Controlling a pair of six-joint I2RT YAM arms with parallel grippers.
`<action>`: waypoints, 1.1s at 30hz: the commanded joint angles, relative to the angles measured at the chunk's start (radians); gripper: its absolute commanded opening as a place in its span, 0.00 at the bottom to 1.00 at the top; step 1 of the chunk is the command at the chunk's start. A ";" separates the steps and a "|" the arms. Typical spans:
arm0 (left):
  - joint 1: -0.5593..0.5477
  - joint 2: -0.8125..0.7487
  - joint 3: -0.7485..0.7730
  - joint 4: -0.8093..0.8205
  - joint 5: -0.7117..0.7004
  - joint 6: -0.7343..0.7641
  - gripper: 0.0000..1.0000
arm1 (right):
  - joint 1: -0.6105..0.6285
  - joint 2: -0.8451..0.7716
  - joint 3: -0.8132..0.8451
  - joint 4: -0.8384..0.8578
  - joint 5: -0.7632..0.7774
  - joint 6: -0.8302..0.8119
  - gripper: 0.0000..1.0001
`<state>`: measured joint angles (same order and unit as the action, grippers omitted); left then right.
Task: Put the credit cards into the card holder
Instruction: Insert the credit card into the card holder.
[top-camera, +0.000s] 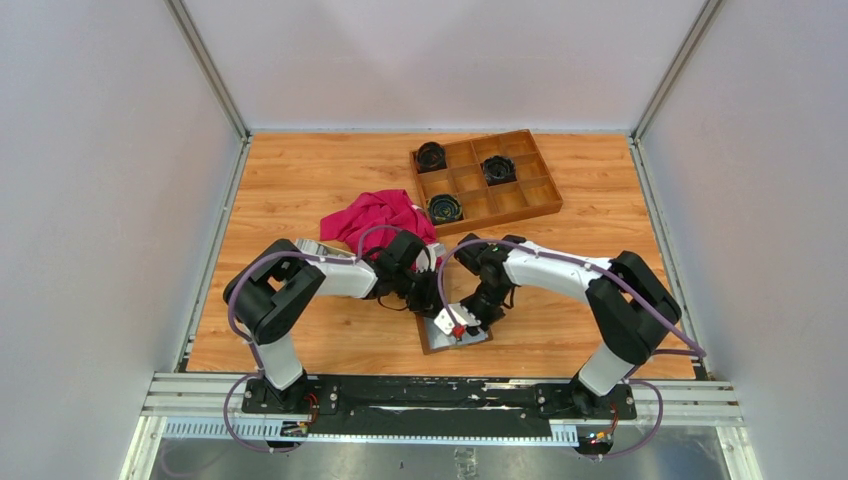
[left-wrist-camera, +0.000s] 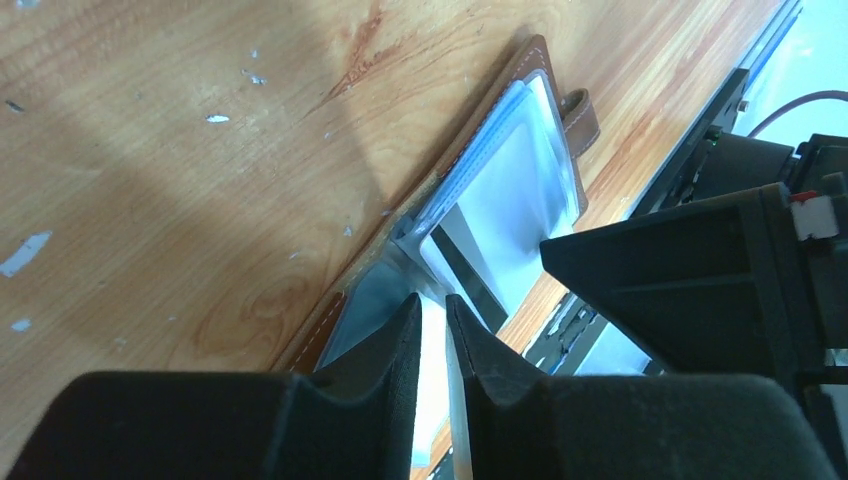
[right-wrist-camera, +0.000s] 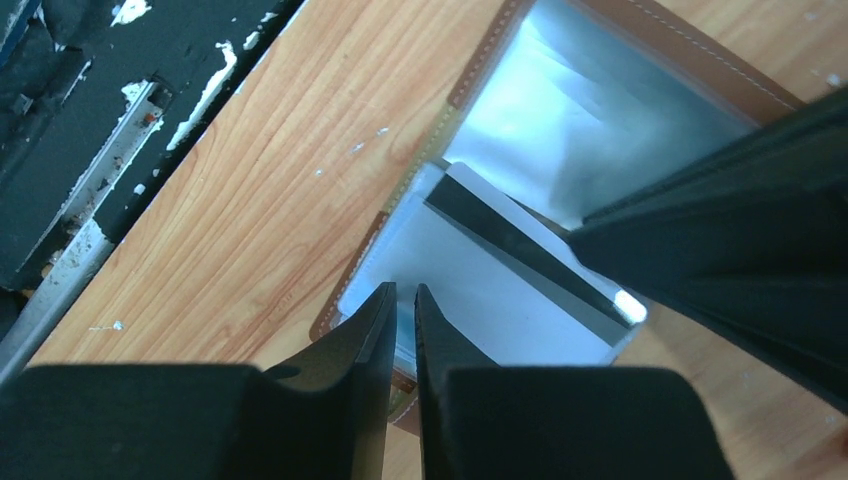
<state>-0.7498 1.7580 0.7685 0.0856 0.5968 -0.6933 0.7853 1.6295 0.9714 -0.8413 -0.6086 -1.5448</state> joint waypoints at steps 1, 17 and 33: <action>-0.013 0.020 0.015 0.038 -0.030 -0.006 0.22 | -0.050 -0.053 0.016 -0.007 -0.082 0.055 0.17; -0.013 -0.084 -0.093 0.038 -0.037 -0.037 0.17 | -0.056 -0.084 -0.037 0.035 -0.082 0.018 0.12; -0.046 -0.107 -0.112 0.039 -0.110 -0.078 0.14 | -0.055 -0.069 -0.052 0.051 -0.084 0.010 0.10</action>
<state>-0.7815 1.6650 0.6598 0.1268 0.5270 -0.7631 0.7383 1.5623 0.9329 -0.7799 -0.6724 -1.5261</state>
